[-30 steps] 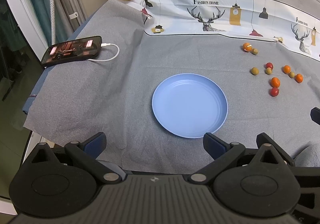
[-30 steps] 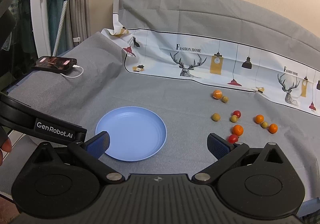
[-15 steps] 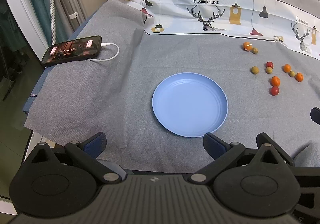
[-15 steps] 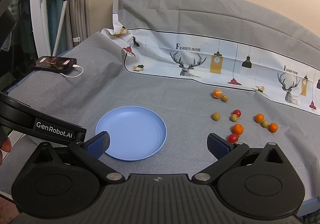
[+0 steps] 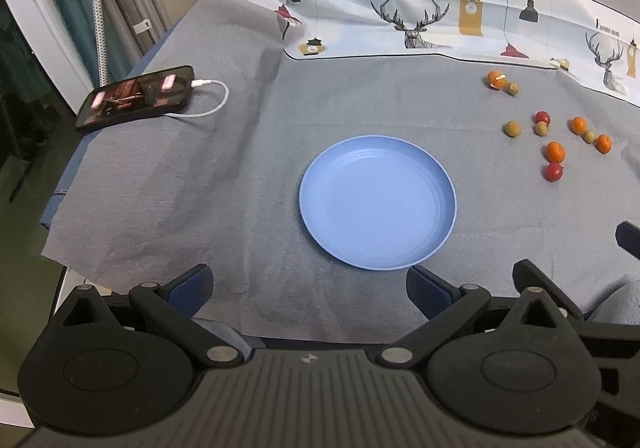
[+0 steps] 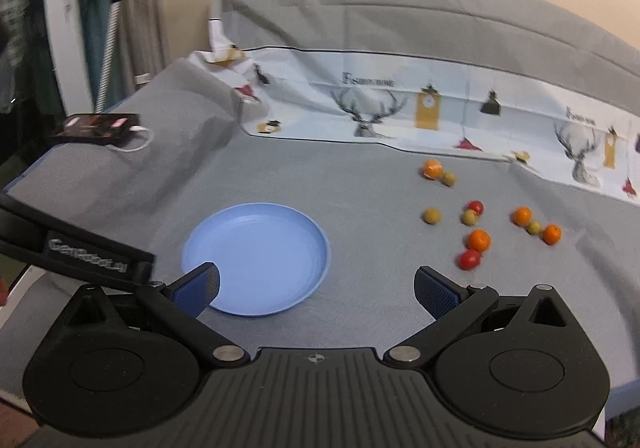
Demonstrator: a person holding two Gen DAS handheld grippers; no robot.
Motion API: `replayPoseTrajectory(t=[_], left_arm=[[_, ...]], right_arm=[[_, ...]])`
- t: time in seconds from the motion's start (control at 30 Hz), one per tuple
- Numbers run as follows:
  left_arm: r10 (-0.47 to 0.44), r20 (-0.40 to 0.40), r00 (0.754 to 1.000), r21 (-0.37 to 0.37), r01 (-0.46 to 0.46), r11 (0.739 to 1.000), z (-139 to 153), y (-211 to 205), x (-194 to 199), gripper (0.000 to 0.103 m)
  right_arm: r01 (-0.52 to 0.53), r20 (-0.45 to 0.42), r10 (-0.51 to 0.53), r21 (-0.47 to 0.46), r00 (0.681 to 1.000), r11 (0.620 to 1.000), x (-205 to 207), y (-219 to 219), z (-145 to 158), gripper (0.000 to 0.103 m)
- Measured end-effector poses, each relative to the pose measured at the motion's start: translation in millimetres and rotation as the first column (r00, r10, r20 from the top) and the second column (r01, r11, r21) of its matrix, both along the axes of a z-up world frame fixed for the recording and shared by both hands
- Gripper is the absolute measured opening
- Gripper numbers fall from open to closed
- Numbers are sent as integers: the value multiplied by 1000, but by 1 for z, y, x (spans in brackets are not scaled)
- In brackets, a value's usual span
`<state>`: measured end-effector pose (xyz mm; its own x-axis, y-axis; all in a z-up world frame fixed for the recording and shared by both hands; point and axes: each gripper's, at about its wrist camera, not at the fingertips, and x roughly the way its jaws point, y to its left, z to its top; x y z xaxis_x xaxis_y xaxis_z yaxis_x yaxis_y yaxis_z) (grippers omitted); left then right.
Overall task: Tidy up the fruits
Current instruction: 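Reach both tools to the fruit cluster and grasp a mandarin each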
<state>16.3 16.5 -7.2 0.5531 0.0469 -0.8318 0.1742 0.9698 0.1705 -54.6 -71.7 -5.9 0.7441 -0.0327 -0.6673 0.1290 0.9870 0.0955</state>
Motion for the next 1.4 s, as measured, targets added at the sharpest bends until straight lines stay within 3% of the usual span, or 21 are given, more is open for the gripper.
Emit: replayPoseTrajectory(t=[0.17, 0.27, 0.47, 0.6, 0.7, 0.8, 0.9, 1.0, 1.07, 1.23, 1.33, 1.4], left_arm=[[-19, -51, 999, 14, 20, 1000, -10, -23, 16, 103], [-40, -62, 997, 24, 42, 999, -16, -45, 29, 103], [-105, -96, 990, 13, 106, 994, -28, -111, 67, 103], [-173, -125, 977, -6, 174, 985, -42, -170, 96, 103], [-250, -123, 960, -19, 250, 968, -54, -222, 117, 103], [-327, -159, 931, -34, 326, 945, -80, -277, 141, 103], [-390, -216, 895, -14, 397, 918, -114, -329, 160, 103], [-456, -272, 847, -17, 470, 883, -144, -370, 174, 103], [-478, -293, 828, -10, 497, 868, -161, -390, 184, 103], [-441, -389, 808, 15, 485, 874, -202, -417, 208, 103], [-420, -410, 810, -35, 446, 894, -207, -412, 215, 103], [-421, -425, 802, -25, 455, 890, -209, -412, 215, 103]], right_arm=[[128, -48, -125, 53, 991, 990, 0, -33, -27, 103], [240, -80, -234, 80, 969, 967, -2, -65, -44, 103], [504, -124, -492, 89, 861, 859, -9, -144, -84, 103], [587, -117, -579, 43, 807, 809, 4, -198, -115, 103], [604, -98, -605, -42, 790, 796, 28, -242, -138, 103], [601, -105, -609, -101, 786, 793, 60, -300, -170, 103], [592, -147, -598, -84, 788, 802, 85, -346, -199, 102], [590, -167, -591, -56, 790, 805, 103, -371, -226, 102], [577, -172, -578, -64, 798, 814, 111, -377, -237, 102], [552, -75, -557, -78, 827, 830, 129, -384, -249, 102], [546, -71, -553, -94, 830, 833, 139, -387, -248, 102], [546, -72, -552, -95, 830, 833, 139, -387, -247, 102]])
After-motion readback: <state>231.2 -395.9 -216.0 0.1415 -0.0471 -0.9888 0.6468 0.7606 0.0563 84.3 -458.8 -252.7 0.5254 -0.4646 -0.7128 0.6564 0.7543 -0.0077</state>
